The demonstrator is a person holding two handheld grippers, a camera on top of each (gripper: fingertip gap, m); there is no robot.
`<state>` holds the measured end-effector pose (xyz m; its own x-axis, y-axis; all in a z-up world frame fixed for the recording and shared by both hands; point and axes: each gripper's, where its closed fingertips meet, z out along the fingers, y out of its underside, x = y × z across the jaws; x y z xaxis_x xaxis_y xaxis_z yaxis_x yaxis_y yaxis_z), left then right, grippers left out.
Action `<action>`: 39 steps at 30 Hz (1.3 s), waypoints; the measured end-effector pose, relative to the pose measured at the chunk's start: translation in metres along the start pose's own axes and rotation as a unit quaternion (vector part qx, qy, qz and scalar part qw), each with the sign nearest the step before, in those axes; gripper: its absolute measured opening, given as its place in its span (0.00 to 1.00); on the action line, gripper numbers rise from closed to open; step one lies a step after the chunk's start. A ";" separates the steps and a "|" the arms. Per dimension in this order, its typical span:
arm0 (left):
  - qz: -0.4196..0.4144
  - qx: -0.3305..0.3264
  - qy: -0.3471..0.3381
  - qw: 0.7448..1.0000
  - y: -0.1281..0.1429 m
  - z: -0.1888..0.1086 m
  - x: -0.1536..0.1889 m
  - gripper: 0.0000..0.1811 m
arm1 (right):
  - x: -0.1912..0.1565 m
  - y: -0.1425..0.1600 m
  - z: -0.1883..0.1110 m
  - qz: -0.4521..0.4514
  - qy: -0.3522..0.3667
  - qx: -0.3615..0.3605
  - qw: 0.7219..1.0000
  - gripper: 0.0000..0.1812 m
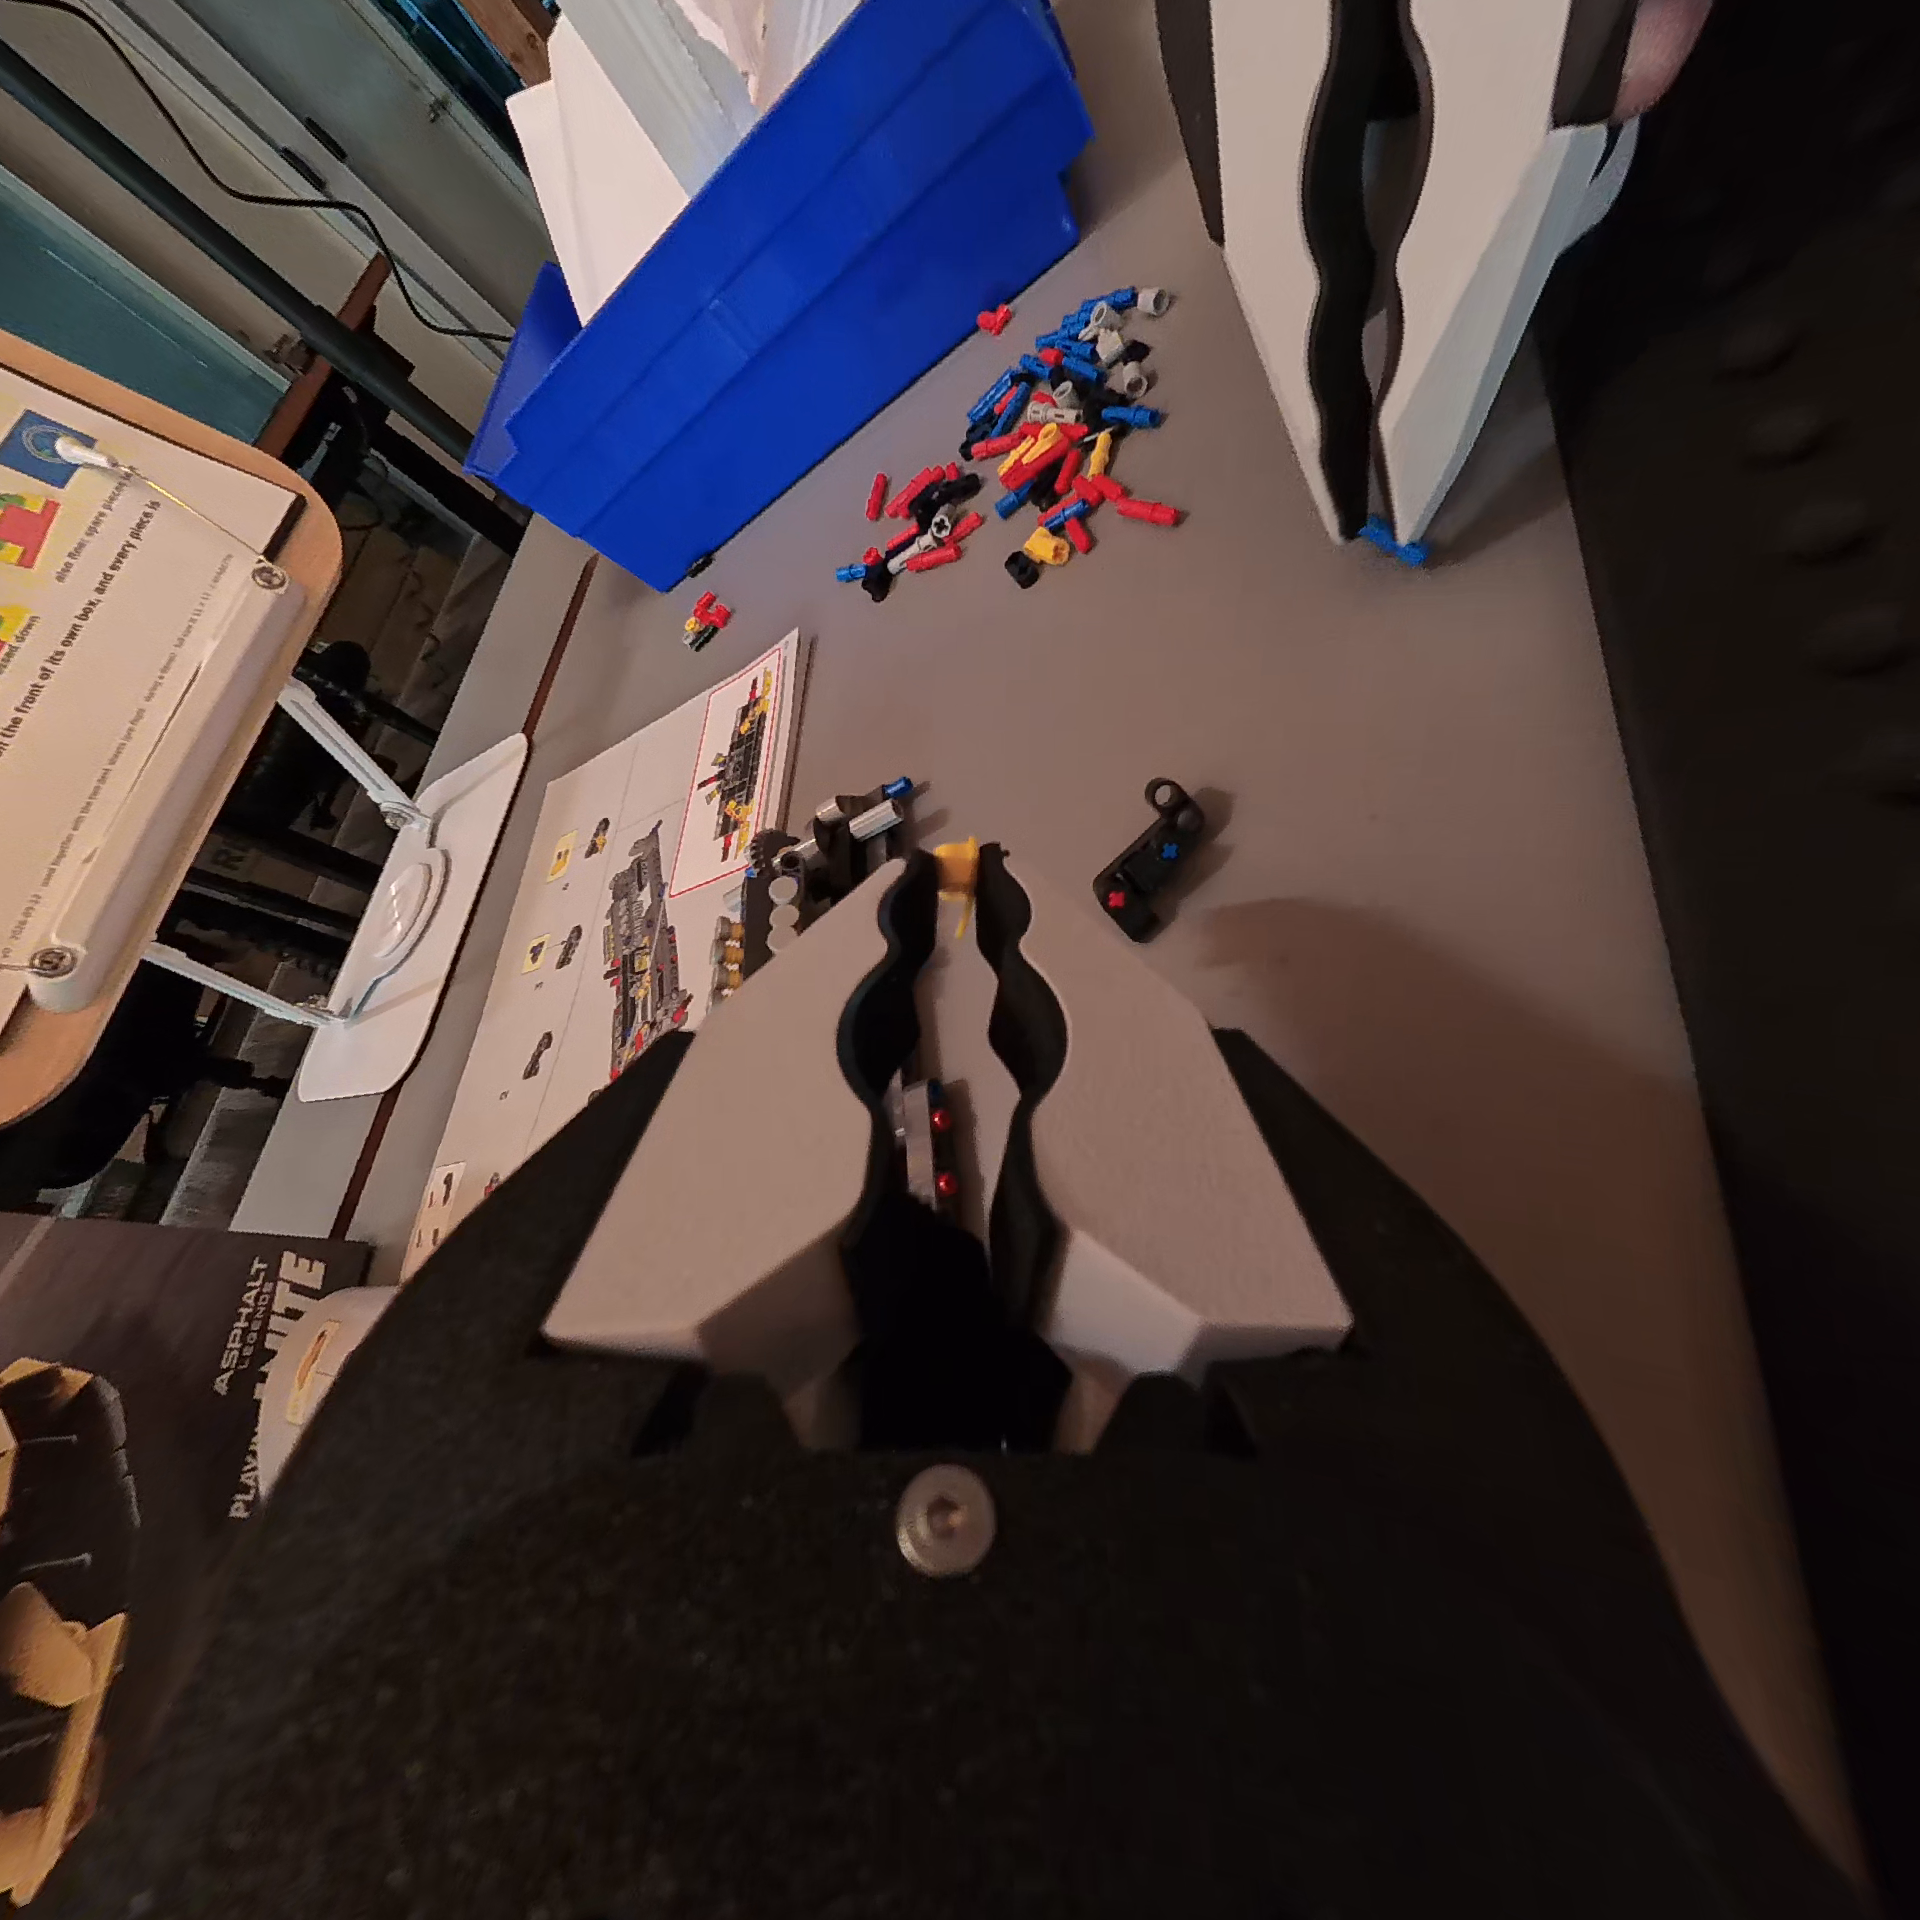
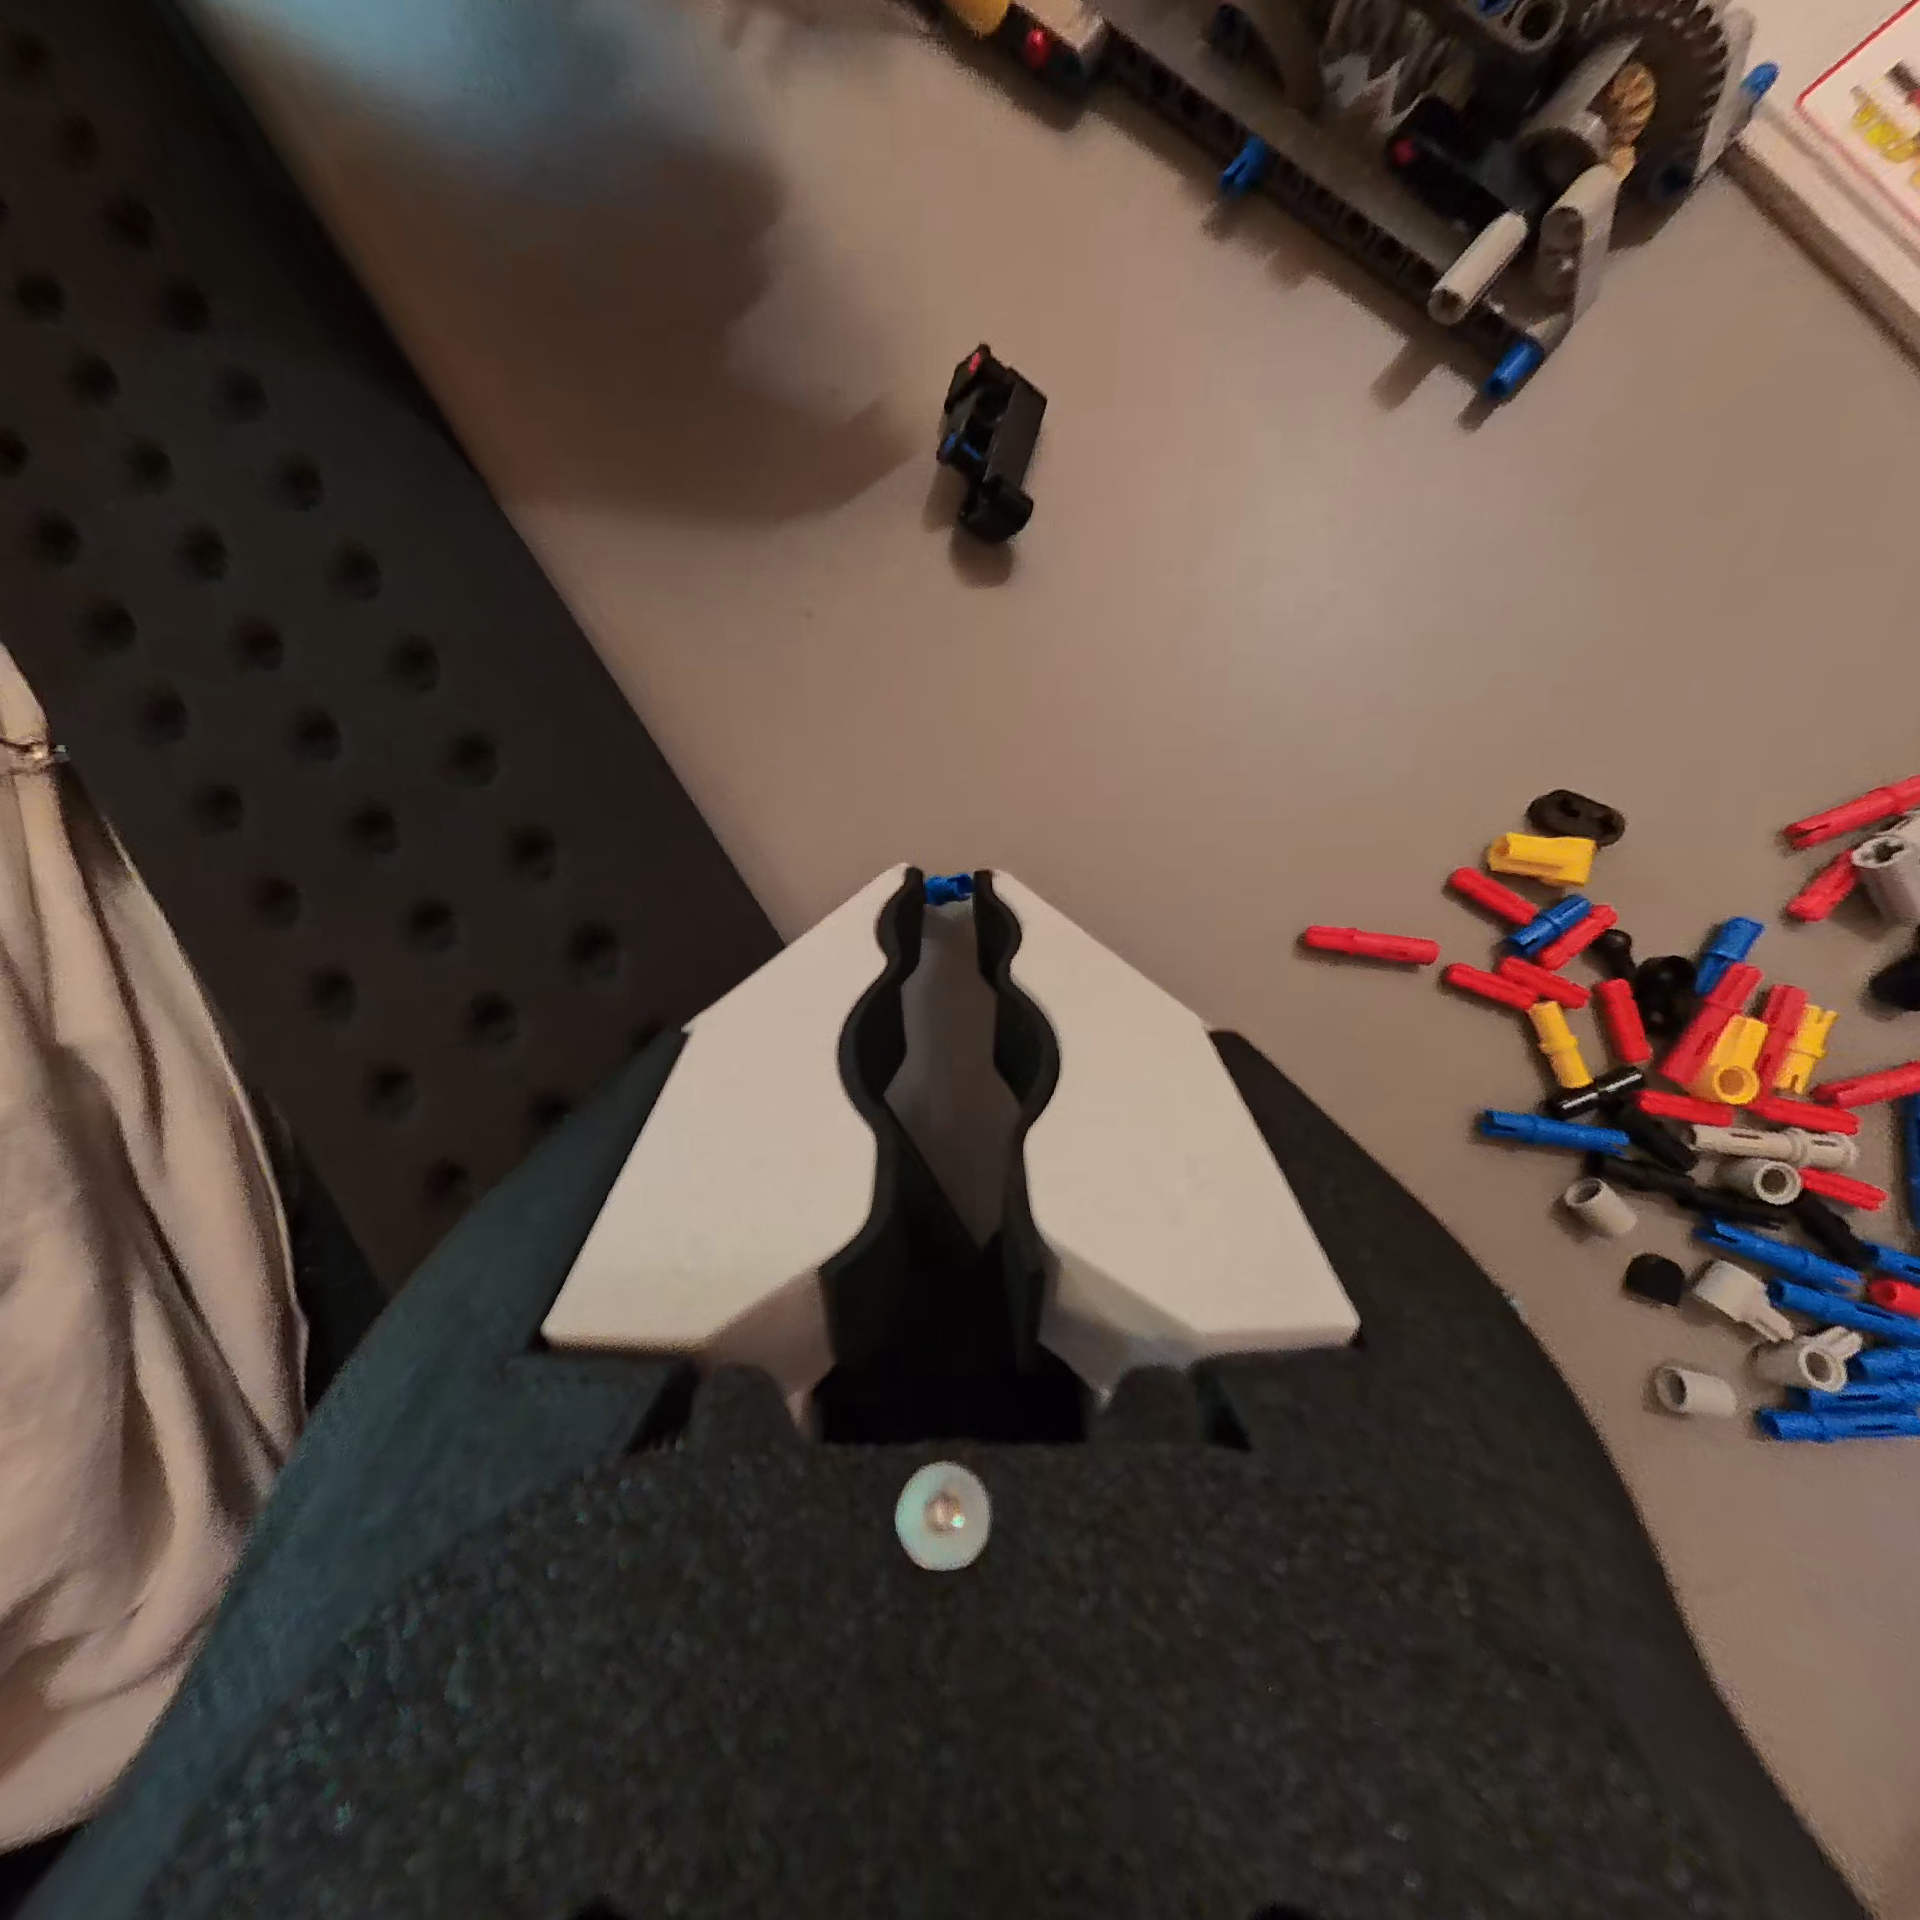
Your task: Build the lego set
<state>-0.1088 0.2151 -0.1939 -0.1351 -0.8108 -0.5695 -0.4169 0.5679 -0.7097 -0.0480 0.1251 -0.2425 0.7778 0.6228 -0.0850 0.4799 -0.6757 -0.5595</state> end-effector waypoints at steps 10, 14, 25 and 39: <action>0.012 0.000 0.006 1.000 -0.002 0.000 0.004 0.03 | 0.010 0.005 -0.011 -0.057 -0.001 -0.017 0.998 0.07; 0.017 0.003 0.013 1.000 -0.003 0.000 0.008 0.03 | 0.001 -0.001 -0.013 -0.193 -0.064 0.015 0.979 0.10; 0.030 0.020 0.039 0.999 -0.007 -0.002 0.018 0.03 | -0.005 0.005 0.007 -0.328 -0.208 0.039 0.921 0.09; 0.017 0.022 0.052 0.998 -0.005 -0.001 0.021 0.03 | -0.005 0.009 0.005 -0.333 -0.201 0.082 0.918 0.03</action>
<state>-0.1102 0.1944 -0.2018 -0.2428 -0.7999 -0.5488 -0.3708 0.5993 -0.7094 -0.0499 0.1181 -0.2509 0.1063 0.9935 0.0417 0.7012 -0.0451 -0.7116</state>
